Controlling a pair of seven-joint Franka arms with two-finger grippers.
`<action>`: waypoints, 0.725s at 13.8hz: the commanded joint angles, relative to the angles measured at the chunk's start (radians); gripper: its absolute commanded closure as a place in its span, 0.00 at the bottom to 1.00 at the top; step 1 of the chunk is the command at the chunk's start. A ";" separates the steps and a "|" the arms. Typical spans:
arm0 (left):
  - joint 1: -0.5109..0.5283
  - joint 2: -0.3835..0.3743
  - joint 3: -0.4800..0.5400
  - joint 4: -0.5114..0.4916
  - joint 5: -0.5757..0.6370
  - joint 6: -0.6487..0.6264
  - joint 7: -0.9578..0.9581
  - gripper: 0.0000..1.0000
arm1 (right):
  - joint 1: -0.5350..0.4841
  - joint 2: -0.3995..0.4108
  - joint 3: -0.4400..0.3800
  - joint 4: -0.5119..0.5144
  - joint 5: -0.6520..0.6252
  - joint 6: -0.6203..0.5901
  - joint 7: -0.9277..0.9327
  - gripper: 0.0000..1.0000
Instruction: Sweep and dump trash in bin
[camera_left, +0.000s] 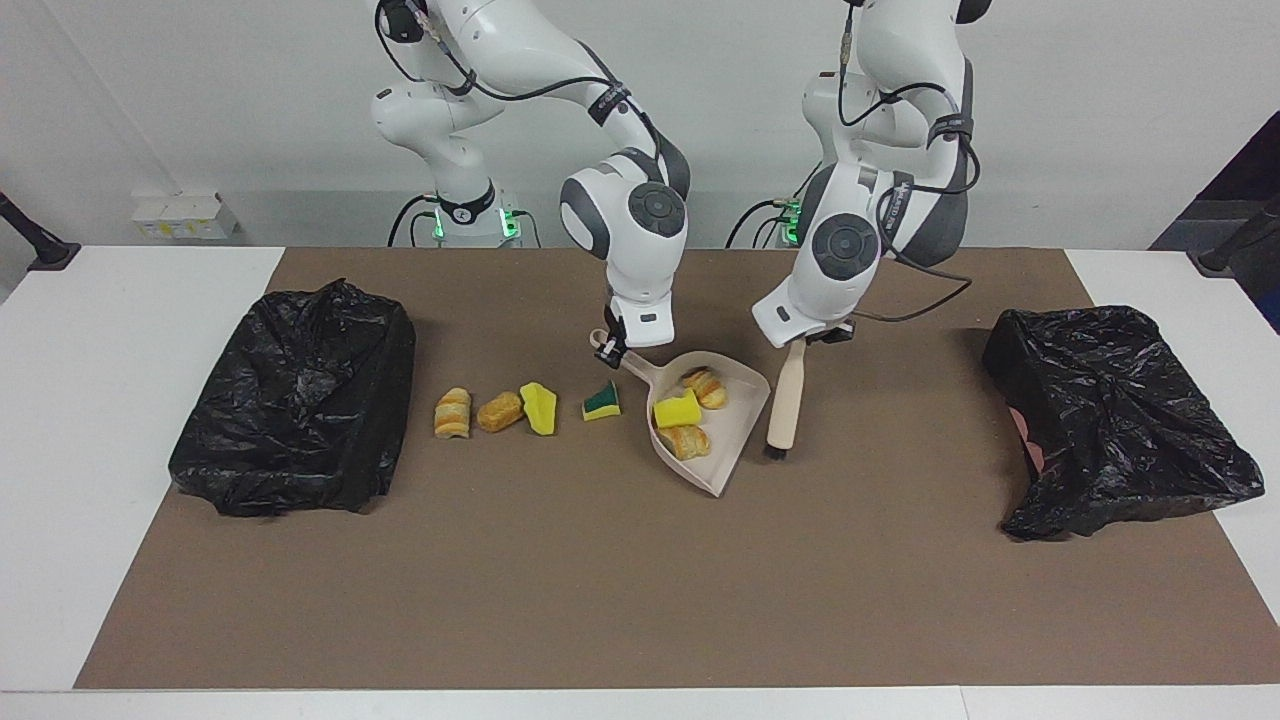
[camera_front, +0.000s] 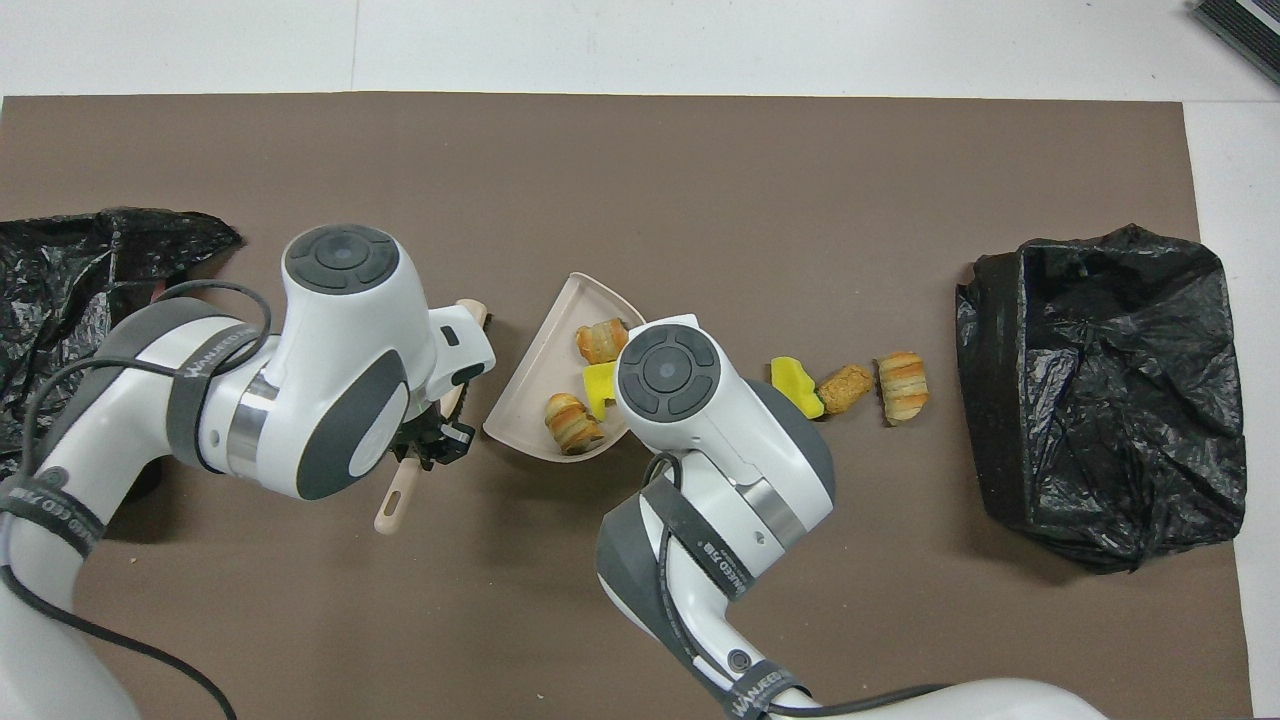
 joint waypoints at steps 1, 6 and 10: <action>0.009 -0.059 -0.007 -0.063 0.027 0.011 -0.190 1.00 | -0.073 -0.107 0.005 -0.022 0.002 -0.064 -0.016 1.00; -0.052 -0.160 -0.021 -0.259 0.021 0.179 -0.450 1.00 | -0.320 -0.291 -0.006 0.003 0.026 -0.254 -0.299 1.00; -0.201 -0.361 -0.022 -0.597 -0.016 0.450 -0.573 1.00 | -0.547 -0.374 -0.012 0.006 0.029 -0.357 -0.571 1.00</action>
